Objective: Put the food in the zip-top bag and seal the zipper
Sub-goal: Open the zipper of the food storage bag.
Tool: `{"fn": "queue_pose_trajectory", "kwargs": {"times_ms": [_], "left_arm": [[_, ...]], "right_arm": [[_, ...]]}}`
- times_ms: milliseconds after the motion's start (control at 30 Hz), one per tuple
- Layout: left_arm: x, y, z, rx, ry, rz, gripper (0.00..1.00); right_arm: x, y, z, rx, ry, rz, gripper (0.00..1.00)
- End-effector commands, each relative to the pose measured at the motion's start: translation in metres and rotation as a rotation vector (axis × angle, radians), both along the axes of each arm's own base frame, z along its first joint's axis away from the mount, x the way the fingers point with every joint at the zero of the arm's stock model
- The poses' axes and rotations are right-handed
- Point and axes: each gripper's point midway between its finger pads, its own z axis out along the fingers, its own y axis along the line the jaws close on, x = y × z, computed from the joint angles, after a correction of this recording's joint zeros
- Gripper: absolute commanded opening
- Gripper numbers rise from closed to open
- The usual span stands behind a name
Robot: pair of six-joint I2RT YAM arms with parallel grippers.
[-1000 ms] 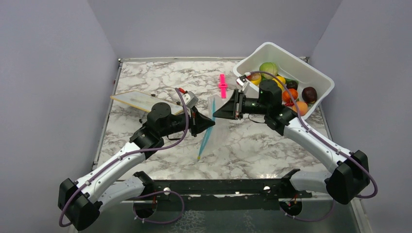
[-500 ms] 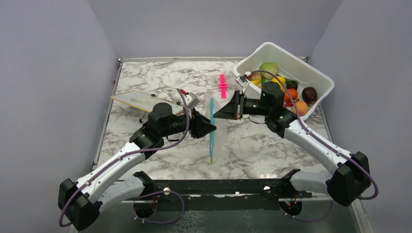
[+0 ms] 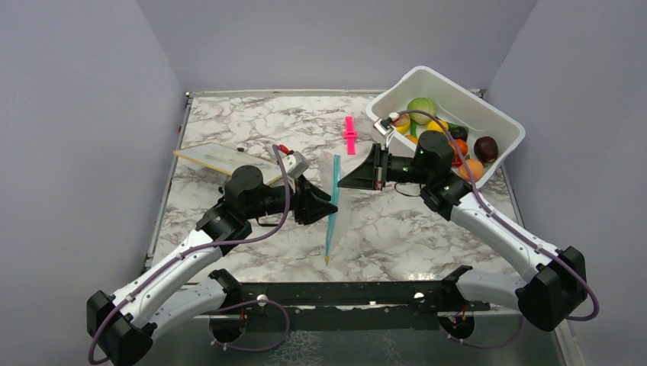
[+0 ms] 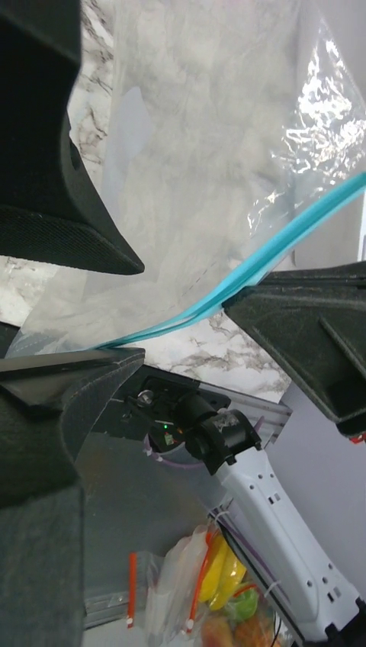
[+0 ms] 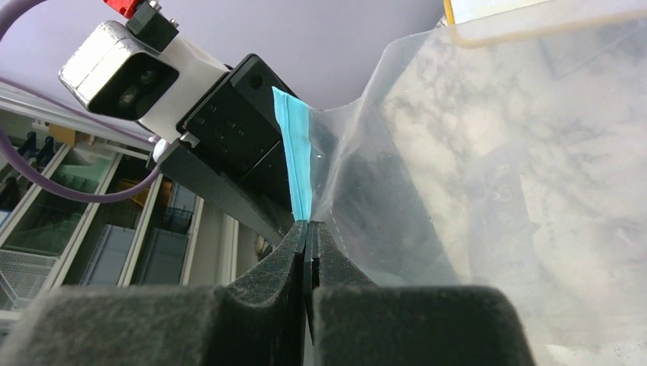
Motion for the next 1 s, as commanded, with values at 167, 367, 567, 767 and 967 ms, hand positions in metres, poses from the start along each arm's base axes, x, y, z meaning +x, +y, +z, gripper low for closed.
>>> {"fn": "queue_pose_trajectory", "kwargs": {"times_ms": [167,367,567,767,967], "left_arm": [[-0.027,-0.010,0.009,-0.113,-0.028,-0.169,0.00],[-0.038,-0.008,0.020,-0.141,-0.051,-0.211,0.00],[-0.044,-0.006,0.021,-0.154,-0.072,-0.236,0.00],[-0.034,-0.003,0.017,-0.104,-0.081,-0.181,0.00],[-0.007,0.006,0.006,-0.005,-0.112,-0.025,0.00]], "right_arm": [[-0.010,-0.002,0.017,0.054,-0.053,0.027,0.01],[-0.007,-0.002,0.008,0.039,-0.046,0.016,0.01],[-0.003,0.000,-0.009,-0.003,-0.040,0.018,0.01],[-0.009,-0.005,0.000,-0.009,-0.100,0.019,0.01],[-0.013,-0.014,0.003,-0.048,-0.167,-0.006,0.01]]}}
